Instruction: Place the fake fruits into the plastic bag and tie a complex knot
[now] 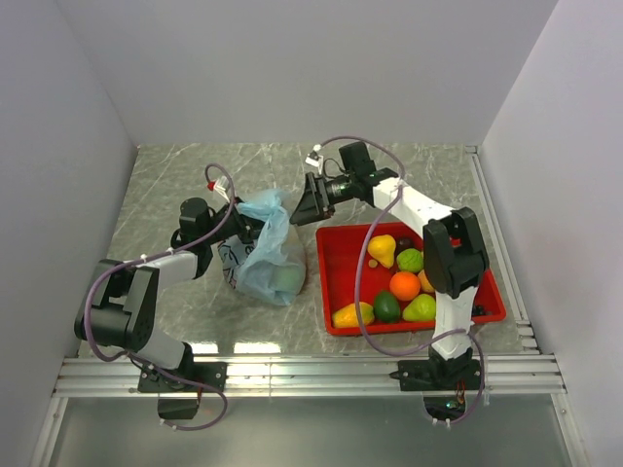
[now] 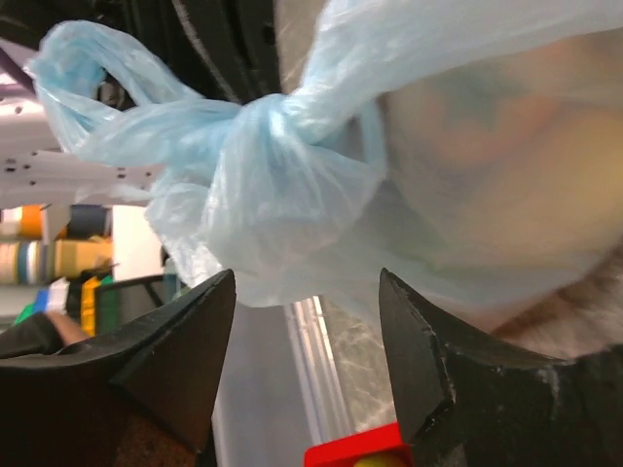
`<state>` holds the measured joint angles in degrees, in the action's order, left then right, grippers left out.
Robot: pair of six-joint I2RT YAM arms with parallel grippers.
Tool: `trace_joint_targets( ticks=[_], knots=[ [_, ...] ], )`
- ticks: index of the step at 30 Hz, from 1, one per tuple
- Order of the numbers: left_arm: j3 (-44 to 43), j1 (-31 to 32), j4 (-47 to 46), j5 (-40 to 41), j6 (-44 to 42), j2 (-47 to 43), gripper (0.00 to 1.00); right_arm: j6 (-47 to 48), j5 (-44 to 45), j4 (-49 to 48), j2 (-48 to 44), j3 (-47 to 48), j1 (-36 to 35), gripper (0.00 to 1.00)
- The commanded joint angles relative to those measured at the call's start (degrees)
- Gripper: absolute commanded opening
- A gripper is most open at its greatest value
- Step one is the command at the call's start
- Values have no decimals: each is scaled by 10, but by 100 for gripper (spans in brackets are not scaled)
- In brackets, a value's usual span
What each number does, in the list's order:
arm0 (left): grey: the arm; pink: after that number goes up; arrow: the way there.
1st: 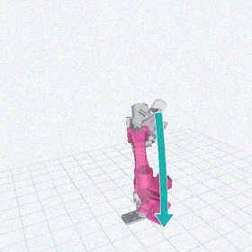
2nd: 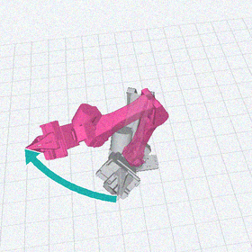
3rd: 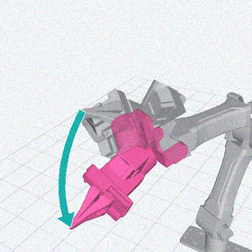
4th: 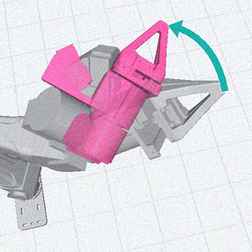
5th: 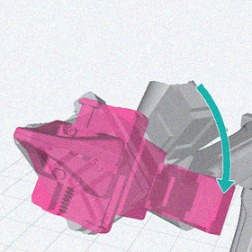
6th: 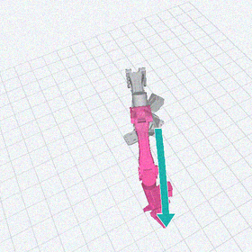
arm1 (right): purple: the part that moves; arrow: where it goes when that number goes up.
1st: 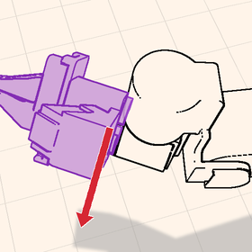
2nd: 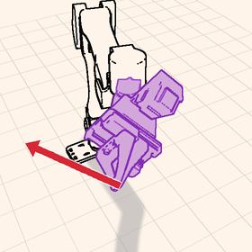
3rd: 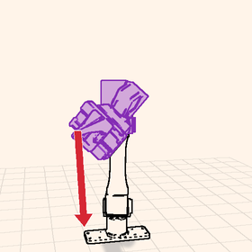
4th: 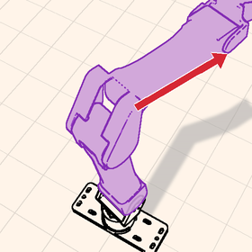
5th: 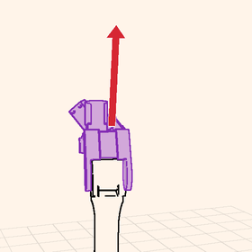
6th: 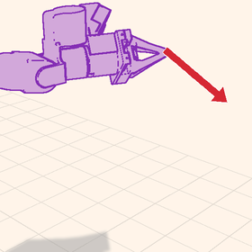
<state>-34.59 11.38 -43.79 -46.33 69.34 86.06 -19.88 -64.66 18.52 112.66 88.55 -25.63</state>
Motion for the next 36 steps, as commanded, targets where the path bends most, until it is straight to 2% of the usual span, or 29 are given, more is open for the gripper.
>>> trace_joint_targets(
  ticks=[1,6,13,16,18,24,27,34,36],
  knots=[
    [-8,-1,1,-6,-22,-12,0,-23,-31,-29,-7,25,-30,67],
    [-20,-1,-4,2,-18,3,0,-36,-48,-34,2,41,-65,51],
    [-16,3,-113,20,67,53,0,-77,-30,-76,31,86,-119,12],
    [-20,6,-148,28,92,67,0,-109,-34,-93,60,113,-136,1],
    [-24,5,-161,31,113,73,0,-111,-33,-86,69,132,-141,0],
    [-35,6,-211,32,155,85,0,-112,-35,-96,62,94,-146,0],
    [-27,12,-226,26,165,88,0,-68,-12,-48,67,116,-145,0],
    [-25,30,-250,23,170,89,0,-51,18,-12,120,200,-147,0],
    [-23,25,-261,12,171,90,0,-10,12,18,134,224,-147,7]
  ],
)
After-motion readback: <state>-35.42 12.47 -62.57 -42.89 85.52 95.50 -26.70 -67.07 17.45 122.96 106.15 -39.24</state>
